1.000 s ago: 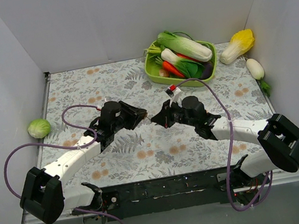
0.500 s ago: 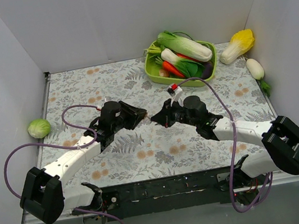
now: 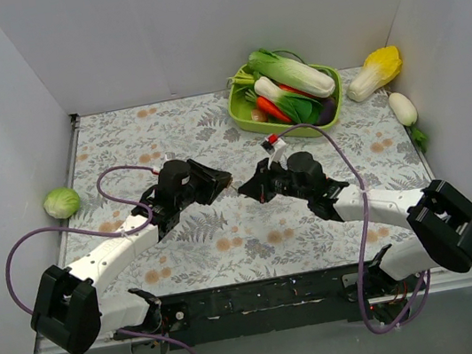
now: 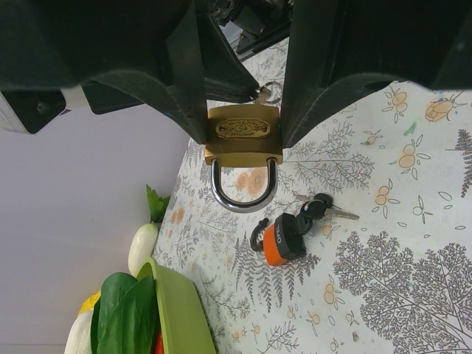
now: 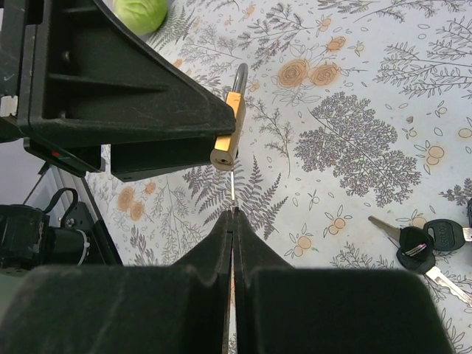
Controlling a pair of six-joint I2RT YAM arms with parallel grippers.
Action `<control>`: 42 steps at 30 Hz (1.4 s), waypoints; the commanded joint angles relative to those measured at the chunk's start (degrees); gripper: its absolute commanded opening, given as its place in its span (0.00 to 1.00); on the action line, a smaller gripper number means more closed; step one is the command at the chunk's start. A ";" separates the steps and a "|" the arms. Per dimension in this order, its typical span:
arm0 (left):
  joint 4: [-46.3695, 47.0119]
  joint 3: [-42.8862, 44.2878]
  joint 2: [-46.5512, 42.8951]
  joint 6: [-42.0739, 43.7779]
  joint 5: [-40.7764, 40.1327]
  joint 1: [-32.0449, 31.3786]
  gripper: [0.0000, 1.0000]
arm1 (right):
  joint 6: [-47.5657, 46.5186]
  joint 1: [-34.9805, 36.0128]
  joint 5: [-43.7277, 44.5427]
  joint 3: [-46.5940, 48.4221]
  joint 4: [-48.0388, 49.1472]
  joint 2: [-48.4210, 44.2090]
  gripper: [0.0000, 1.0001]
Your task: Unlock with the key
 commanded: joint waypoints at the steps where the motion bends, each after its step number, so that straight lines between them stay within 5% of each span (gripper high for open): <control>1: 2.03 -0.51 -2.23 -0.46 0.17 -0.08 0.00 | 0.20 0.27 -0.62 2.39 1.86 0.62 0.01; 42: 1.59 -1.39 -2.85 -0.64 -0.27 -0.08 0.00 | 0.99 -0.44 -1.76 2.92 1.50 0.27 0.01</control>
